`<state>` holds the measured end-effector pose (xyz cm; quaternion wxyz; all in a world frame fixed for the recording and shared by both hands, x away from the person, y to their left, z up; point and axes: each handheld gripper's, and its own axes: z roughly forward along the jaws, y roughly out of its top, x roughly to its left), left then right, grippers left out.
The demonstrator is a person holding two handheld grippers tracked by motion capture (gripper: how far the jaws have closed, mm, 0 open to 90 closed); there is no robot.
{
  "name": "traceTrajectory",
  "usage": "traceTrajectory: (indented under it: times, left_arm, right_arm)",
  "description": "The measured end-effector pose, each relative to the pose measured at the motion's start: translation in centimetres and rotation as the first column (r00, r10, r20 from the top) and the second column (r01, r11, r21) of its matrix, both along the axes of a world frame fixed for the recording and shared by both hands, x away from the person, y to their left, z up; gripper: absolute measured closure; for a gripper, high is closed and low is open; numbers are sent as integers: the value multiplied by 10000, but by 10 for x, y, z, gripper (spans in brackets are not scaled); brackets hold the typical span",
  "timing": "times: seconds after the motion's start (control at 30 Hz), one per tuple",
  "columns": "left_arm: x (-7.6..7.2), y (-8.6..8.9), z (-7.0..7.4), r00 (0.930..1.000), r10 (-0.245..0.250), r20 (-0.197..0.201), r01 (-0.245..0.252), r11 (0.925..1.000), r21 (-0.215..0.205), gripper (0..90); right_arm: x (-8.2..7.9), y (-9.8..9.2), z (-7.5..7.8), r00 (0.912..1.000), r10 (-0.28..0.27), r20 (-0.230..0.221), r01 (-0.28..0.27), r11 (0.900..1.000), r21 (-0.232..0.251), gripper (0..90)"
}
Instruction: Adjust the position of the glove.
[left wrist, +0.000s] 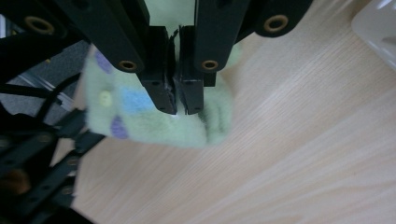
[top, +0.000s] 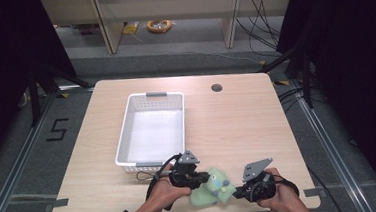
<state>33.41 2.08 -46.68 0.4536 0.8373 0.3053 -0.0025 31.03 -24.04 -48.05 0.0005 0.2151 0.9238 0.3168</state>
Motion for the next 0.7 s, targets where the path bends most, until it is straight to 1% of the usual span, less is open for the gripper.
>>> traceTrajectory:
  times: [0.03,0.07,0.1,0.13,0.17,0.2,0.23,0.27,0.3,0.33,0.37,0.4,0.47,0.5,0.53,0.57,0.6,0.63,0.67,0.7]
  left_arm:
    - [-7,3,6,9997,165,-163,-165,9999,-35,853]
    - [-13,6,12,9998,182,-53,-183,9997,-182,853]
    - [-18,9,15,9998,174,-12,-174,9993,-331,853]
    - [-25,12,18,9994,345,-96,-348,9987,-373,853]
    - [-30,15,19,9993,347,-150,-355,9978,-567,853]
    - [-35,18,19,9990,371,-245,-386,9972,-636,853]
    - [-40,21,17,9991,338,-250,-354,9970,-685,853]
    - [-45,23,14,9991,316,-277,-334,9971,-679,853]
    - [-49,26,11,9987,357,-377,-383,9968,-702,852]
    - [-52,28,6,9975,464,-535,-510,9949,-873,852]
    - [-54,31,1,9961,532,-698,-597,9937,-953,852]
    - [-56,32,-4,9938,742,-823,-818,9923,-930,850]
    - [-55,31,-14,9925,755,-957,-823,9942,-688,849]
    - [-54,30,-19,9908,729,-1141,-804,9948,-629,846]
    - [-53,28,-24,9876,836,-1331,-939,9929,-735,845]
    - [-54,27,-26,9863,775,-1458,-875,9941,-634,843]
    - [-54,26,-27,9871,747,-1414,-838,9947,-600,841]
    - [-55,24,-28,9876,793,-1352,-888,9939,-656,835]
    - [-55,24,-27,9882,749,-1338,-834,9948,-592,828]
    - [-55,24,-26,9875,833,-1335,-931,9933,-688,824]
  right_arm:
    - [1,0,3,9998,137,159,-137,9999,25,847]
    - [1,0,7,9994,172,299,-175,9998,94,847]
    - [0,1,11,9993,192,328,-195,9998,105,847]
    - [0,2,15,9990,213,391,-216,9997,63,847]
    - [1,4,19,9984,358,439,-361,9993,46,847]
    - [2,7,22,9975,486,506,-484,9988,-39,847]
    - [3,9,24,9971,526,545,-514,9984,-232,847]
    - [6,12,25,9944,842,633,-823,9961,-309,847]
    - [7,14,26,9938,940,590,-915,9948,-438,847]
    - [9,17,25,9914,1212,497,-1185,9915,-539,847]
    - [10,20,25,9914,1235,433,-1204,9904,-687,847]
    - [12,24,23,9889,1433,389,-1396,9866,-847,848]
    - [14,29,20,9874,1564,237,-1528,9816,-1144,847]
    - [16,32,18,9872,1587,162,-1552,9788,-1333,846]
    - [19,34,15,9853,1693,236,-1642,9758,-1442,844]
    - [21,35,14,9860,1645,262,-1587,9755,-1520,837]
    - [22,35,12,9876,1561,190,-1516,9773,-1483,819]
    - [24,34,11,9899,1400,209,-1356,9805,-1424,803]
    - [24,33,11,9924,1202,247,-1157,9835,-1391,793]
    - [24,32,11,9939,1063,307,-1009,9848,-1415,767]
